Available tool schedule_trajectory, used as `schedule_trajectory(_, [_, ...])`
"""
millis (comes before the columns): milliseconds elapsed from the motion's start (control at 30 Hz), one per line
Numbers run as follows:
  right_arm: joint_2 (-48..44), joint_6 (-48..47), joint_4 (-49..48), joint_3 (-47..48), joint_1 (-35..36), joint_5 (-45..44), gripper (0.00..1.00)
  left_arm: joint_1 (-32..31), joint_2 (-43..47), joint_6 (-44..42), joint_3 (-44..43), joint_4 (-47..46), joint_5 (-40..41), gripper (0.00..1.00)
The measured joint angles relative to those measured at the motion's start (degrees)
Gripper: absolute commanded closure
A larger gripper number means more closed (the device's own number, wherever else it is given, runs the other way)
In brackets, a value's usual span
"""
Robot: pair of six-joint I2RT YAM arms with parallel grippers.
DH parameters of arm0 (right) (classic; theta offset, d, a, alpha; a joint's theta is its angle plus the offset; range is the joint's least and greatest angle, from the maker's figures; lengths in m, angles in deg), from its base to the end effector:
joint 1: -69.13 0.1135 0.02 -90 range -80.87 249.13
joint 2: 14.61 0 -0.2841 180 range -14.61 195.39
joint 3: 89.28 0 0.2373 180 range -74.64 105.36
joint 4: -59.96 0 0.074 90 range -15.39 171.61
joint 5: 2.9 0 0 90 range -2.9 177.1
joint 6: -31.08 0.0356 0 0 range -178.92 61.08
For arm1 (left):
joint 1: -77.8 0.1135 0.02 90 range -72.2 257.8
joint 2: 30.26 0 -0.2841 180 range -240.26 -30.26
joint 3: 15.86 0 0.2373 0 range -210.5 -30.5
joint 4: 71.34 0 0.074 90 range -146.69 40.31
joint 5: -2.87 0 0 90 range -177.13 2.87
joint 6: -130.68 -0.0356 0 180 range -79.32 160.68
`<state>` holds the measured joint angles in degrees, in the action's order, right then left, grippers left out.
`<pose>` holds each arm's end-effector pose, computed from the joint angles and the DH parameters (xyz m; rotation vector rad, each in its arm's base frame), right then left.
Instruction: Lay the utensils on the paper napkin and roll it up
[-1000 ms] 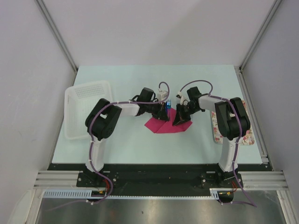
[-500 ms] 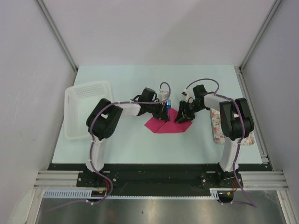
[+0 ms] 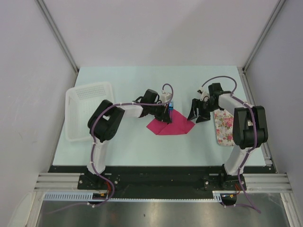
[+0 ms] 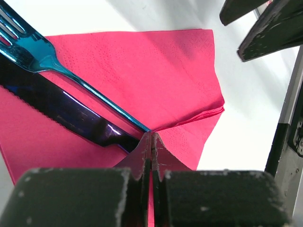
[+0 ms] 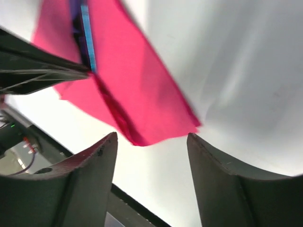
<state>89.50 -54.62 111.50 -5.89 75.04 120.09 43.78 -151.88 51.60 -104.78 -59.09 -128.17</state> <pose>0.3390 0.0546 0.2062 -0.1666 2.7627 0.8538 0.3516 -0.2656 0.1560 0.8484 2.2846 -1.2146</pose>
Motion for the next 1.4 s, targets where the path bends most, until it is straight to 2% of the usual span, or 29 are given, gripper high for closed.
schedule_trajectory(200, [0.37,-0.04,0.76,-0.92,-0.04,-5.62,0.31,0.0,0.0,-0.04,0.0,0.0,0.17,1.0])
schedule_trajectory(333, [2.58,0.26,0.68,-0.85,-0.04,-5.79,0.33,0.0,0.0,-0.24,0.0,0.0,0.17,1.0])
schedule_trajectory(500, [6.12,1.36,0.44,1.09,-0.28,1.86,0.37,0.0,0.0,-0.42,0.0,0.0,0.17,1.0])
schedule_trajectory(667, [9.68,2.34,-0.87,1.49,-0.42,11.65,0.47,0.0,0.0,-0.42,0.0,0.0,0.2,1.0])
schedule_trajectory(800, [10.1,2.49,-2.29,0.02,-0.44,16.2,0.48,0.0,0.0,-0.42,0.0,0.0,0.2,1.0])
schedule_trajectory(1067, [10.1,3.02,-3.1,-1.27,-0.61,16.74,0.53,0.0,0.0,-0.39,0.0,0.0,0.28,1.0])
schedule_trajectory(1100, [10.1,3.06,-3.17,-1.44,-0.81,16.74,0.52,0.0,0.0,-0.42,0.0,0.0,0.31,1.0])
schedule_trajectory(1233, [10.1,4.17,-3.98,-2.54,-1.79,18.49,0.4,0.0,0.0,-0.39,0.0,0.0,0.33,1.0])
schedule_trajectory(1267, [10.1,4.7,-4.44,-2.69,-1.97,18.91,0.41,0.0,0.0,-0.39,0.0,0.0,0.33,1.0])
schedule_trajectory(1333, [10.08,5.49,-5.49,-2.78,-2.29,19.43,0.54,0.0,0.0,-0.39,0.0,0.0,0.33,1.0])
schedule_trajectory(1400, [10.08,6.1,-6.69,-2.78,-2.47,19.45,0.62,0.0,0.0,-0.39,-0.04,0.0,0.33,1.0])
